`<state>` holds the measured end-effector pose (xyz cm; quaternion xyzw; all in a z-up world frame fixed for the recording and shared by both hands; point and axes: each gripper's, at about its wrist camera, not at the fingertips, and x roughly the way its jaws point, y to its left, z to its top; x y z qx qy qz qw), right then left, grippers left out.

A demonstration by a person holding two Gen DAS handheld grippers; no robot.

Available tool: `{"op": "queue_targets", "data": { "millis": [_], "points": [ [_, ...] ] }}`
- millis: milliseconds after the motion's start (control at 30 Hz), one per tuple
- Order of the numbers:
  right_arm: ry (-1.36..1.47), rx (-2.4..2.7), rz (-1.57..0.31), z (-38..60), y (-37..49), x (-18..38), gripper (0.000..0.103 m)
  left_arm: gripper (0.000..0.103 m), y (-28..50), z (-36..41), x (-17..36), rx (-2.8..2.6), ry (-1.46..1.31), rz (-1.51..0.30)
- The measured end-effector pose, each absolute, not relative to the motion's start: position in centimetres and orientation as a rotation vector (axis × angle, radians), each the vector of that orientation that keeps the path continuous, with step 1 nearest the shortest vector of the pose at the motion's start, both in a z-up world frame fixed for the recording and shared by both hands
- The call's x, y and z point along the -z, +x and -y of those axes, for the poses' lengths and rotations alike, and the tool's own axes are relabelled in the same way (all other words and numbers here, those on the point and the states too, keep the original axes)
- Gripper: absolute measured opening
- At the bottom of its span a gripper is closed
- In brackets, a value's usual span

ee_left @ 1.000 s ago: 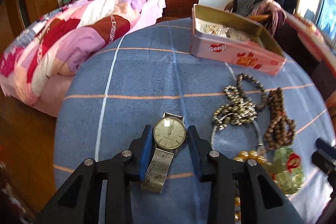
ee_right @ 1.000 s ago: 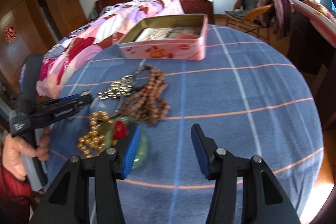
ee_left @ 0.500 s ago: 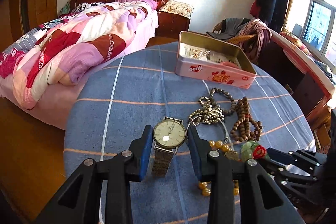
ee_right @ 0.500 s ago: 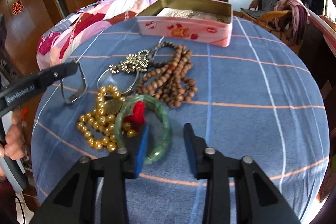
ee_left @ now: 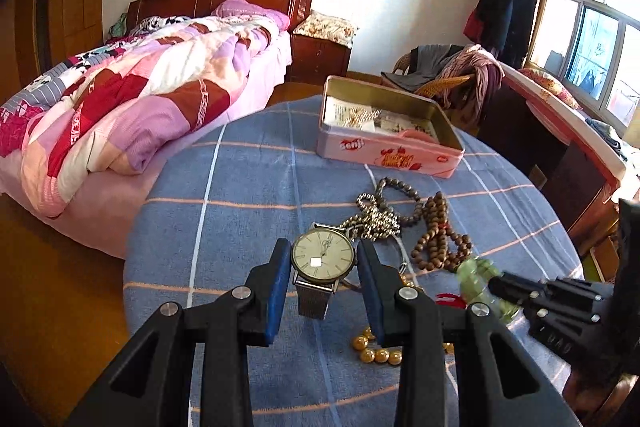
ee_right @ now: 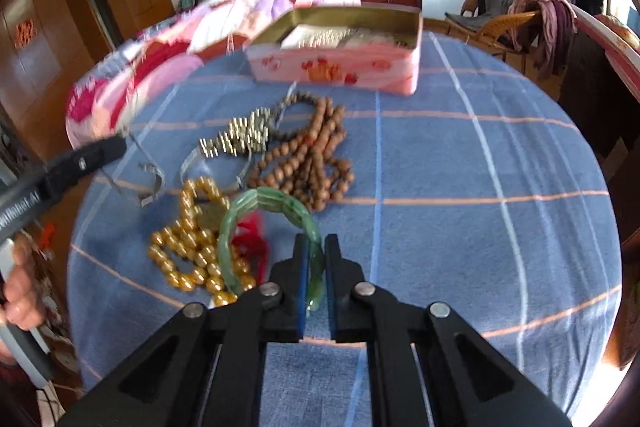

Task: Organize jewelry
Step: 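Grasp the silver watch with the left tool while the right tool holds the jade bangle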

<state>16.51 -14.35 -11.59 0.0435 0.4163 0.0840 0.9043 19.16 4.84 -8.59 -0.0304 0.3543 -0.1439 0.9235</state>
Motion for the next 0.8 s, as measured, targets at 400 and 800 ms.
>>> {"op": "queue_targets", "data": {
  "millis": [400, 800],
  "points": [
    [0.120, -0.110, -0.710, 15.5, 16.0, 7.5, 0.011, 0.034, 18.4, -3.7, 6.1, 0.335, -0.051, -0.637],
    [0.131, -0.044, -0.655, 17.2, 17.9, 6.8, 0.011, 0.034, 19.5, -2.5, 5.2, 0.356, -0.051, -0.572]
  ]
}}
